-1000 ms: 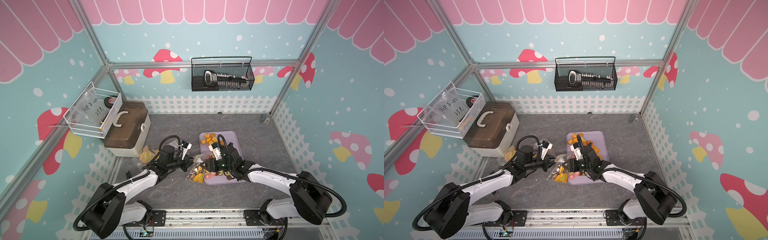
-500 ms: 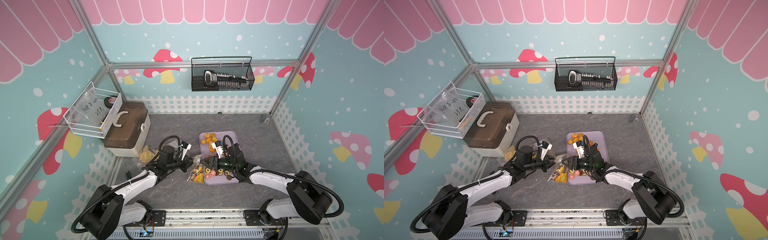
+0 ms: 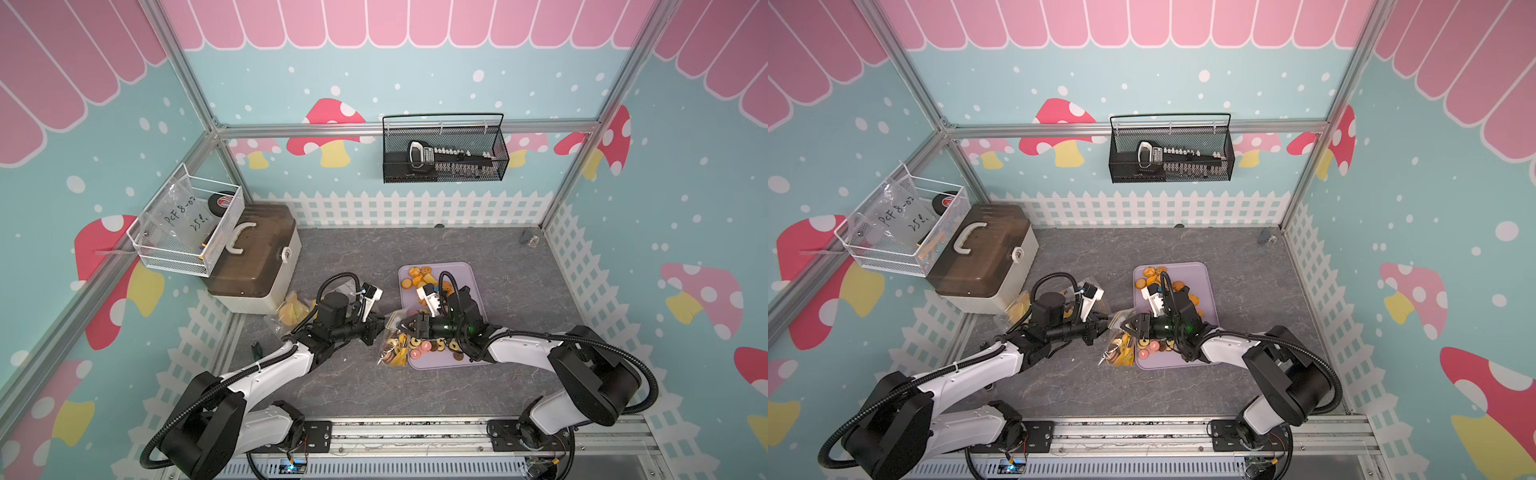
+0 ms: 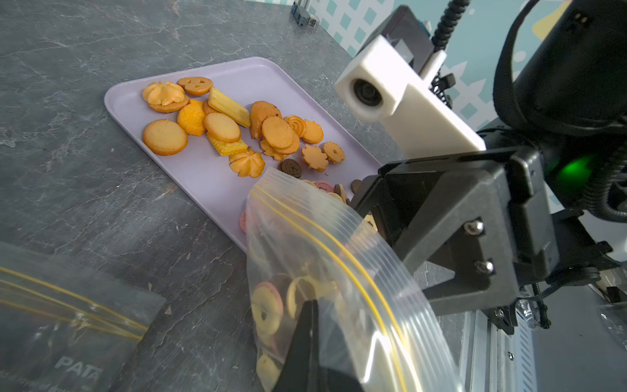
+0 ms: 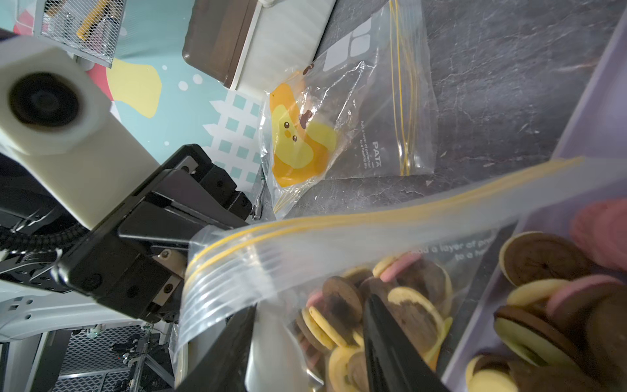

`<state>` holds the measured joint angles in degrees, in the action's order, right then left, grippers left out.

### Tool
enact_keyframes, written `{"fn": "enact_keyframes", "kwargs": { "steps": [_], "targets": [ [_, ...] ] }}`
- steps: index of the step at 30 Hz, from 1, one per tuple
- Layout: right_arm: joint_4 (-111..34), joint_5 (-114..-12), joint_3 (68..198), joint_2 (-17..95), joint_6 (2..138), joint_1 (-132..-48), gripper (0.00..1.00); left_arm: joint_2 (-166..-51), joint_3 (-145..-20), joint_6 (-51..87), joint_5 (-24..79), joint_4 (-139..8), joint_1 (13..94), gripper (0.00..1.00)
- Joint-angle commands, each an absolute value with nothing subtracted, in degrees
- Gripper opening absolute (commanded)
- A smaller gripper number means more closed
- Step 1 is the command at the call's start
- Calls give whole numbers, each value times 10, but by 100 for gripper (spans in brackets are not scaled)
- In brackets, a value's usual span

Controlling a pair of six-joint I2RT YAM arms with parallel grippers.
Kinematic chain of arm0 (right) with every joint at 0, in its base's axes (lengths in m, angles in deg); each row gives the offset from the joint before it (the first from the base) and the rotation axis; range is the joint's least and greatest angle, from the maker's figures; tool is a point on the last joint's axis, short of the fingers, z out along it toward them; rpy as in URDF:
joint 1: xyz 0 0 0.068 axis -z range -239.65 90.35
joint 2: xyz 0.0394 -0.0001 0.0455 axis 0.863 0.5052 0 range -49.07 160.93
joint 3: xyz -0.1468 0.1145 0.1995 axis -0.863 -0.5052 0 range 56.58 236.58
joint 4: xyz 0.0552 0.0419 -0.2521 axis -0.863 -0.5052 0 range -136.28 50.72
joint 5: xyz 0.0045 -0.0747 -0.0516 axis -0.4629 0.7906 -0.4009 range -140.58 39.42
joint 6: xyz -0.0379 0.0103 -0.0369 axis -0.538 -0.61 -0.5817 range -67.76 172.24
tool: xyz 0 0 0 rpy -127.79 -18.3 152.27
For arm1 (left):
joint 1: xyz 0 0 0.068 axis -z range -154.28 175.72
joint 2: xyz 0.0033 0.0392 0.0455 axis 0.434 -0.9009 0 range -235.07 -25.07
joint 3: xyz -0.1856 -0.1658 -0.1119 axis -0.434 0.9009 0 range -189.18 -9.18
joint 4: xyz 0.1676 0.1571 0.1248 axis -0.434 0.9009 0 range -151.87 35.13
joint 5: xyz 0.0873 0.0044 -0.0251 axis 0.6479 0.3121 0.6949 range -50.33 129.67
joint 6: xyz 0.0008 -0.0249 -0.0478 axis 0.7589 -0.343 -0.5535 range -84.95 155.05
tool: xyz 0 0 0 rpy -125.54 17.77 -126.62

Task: Pour cookies out of the ziploc bag
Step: Open the ziploc bag at the center of the board.

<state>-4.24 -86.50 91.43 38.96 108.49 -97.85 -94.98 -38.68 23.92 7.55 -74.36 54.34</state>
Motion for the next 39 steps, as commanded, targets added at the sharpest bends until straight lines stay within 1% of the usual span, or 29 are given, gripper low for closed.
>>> {"fn": "enact_keyframes", "kwargs": {
  "steps": [1, 2, 3, 6, 7, 12, 20, 33, 39],
  "targets": [
    [0, -886, 935, 402, 1106, -978, 44, -945, -381, 242, 71, -763, 545, 0],
    [10, -889, 935, 406, 1111, -978, 39, -945, -382, 242, 72, -764, 545, 0],
    [16, -890, 934, 409, 1115, -978, 30, -946, -381, 242, 72, -763, 545, 0],
    [23, -892, 934, 412, 1119, -978, 19, -945, -383, 243, 73, -763, 545, 0],
    [23, -892, 933, 413, 1120, -978, 13, -945, -382, 243, 73, -762, 545, 0],
    [22, -884, 925, 403, 1120, -977, 0, -942, -381, 242, 77, -756, 545, 0],
    [4, -866, 902, 368, 1117, -976, 0, -938, -394, 241, 105, -714, 545, 0],
    [-163, -804, 889, 285, 1053, -974, 0, -917, -385, 219, 140, -684, 545, 0],
    [-208, -775, 874, 242, 1040, -974, 0, -910, -388, 215, 156, -668, 542, 0]
  ]
}}
